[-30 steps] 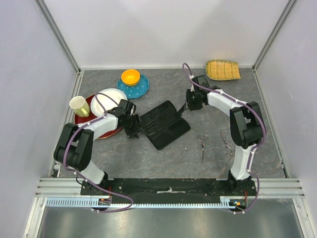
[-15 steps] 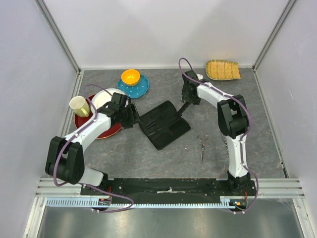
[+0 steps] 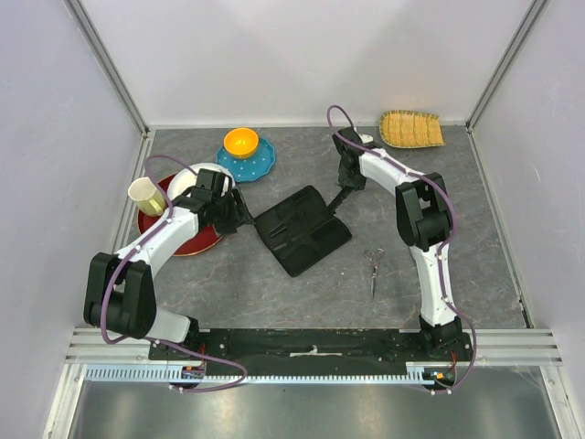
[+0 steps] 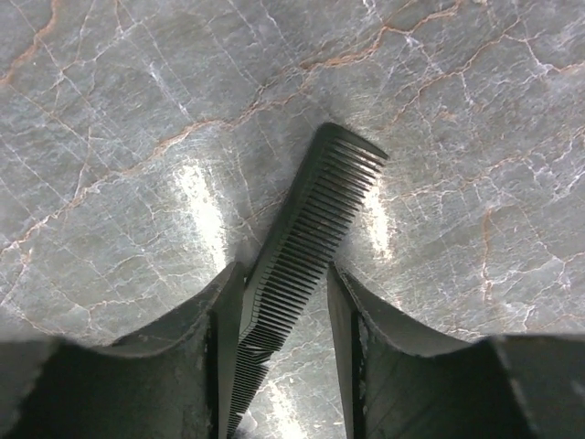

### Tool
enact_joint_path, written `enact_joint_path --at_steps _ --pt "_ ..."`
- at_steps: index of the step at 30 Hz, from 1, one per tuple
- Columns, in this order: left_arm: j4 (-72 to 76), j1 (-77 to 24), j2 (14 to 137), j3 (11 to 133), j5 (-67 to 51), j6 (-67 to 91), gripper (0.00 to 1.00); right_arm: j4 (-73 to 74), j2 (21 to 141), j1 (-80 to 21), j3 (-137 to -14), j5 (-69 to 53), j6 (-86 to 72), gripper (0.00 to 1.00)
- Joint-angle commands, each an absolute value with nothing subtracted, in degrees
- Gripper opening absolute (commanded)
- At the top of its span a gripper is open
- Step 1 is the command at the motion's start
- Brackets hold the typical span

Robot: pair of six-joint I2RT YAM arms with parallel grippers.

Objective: Sort the hair-cutting tools

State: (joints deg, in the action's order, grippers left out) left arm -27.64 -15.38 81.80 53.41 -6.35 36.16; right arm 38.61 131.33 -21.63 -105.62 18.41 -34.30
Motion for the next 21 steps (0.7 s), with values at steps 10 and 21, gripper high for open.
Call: enact_joint_path --at_steps 10,21 --pt "-26.2 -14.4 80.9 53.7 -9.0 32.3 0.68 41.0 128.3 -13.3 -97.5 10.2 -15.0 0.44" --pt "-26.2 -14.4 81.2 53.6 -9.9 31.2 0.68 40.0 124.2 -11.8 -92.3 1.5 -2.8 0.35"
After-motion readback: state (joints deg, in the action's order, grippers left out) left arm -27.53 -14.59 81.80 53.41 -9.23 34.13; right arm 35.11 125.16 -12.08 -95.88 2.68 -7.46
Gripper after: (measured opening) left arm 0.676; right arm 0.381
